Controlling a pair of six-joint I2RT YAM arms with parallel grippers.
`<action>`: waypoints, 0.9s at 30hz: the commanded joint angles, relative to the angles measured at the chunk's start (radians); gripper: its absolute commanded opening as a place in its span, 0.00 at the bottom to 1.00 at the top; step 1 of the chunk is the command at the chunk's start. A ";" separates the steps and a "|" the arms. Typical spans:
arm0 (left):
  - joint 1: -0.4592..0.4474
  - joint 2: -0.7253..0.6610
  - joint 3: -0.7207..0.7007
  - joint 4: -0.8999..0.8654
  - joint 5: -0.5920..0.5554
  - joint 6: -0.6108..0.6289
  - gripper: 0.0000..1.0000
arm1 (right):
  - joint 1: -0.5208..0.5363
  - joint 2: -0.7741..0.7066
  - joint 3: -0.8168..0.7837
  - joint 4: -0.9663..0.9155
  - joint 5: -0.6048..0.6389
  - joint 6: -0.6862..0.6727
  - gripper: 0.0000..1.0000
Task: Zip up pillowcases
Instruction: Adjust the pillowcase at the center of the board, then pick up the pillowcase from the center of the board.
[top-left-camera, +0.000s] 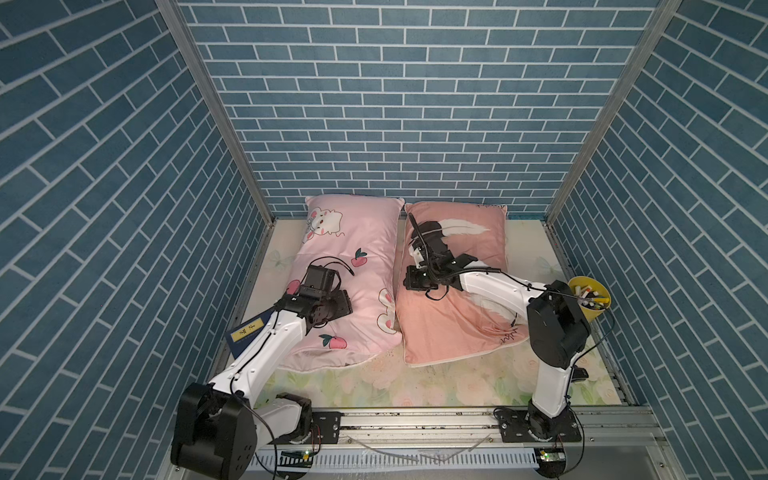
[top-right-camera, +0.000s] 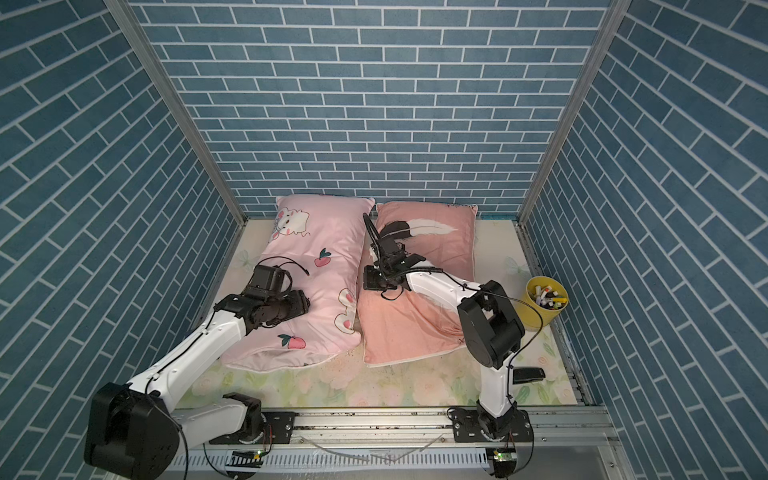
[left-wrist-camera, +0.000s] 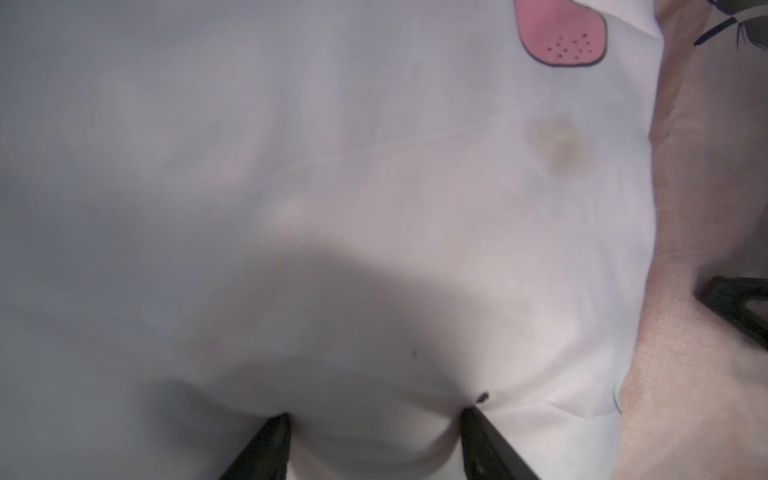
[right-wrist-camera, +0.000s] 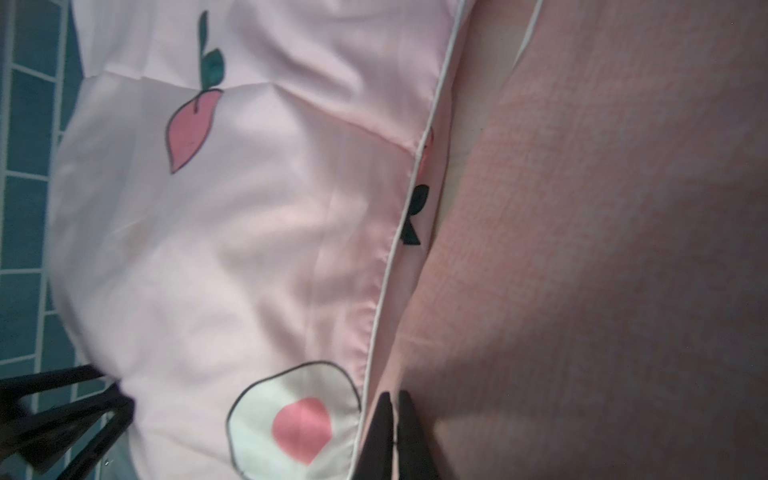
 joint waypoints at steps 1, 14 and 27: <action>0.030 0.053 0.006 0.101 0.027 0.025 0.64 | -0.026 0.048 0.025 -0.005 0.063 0.016 0.08; 0.036 0.119 0.046 0.180 0.101 -0.001 0.61 | -0.217 -0.187 -0.169 -0.038 -0.061 -0.207 0.22; 0.044 0.216 0.098 0.236 0.127 -0.012 0.60 | 0.013 -0.285 -0.325 0.213 -0.444 -0.223 0.81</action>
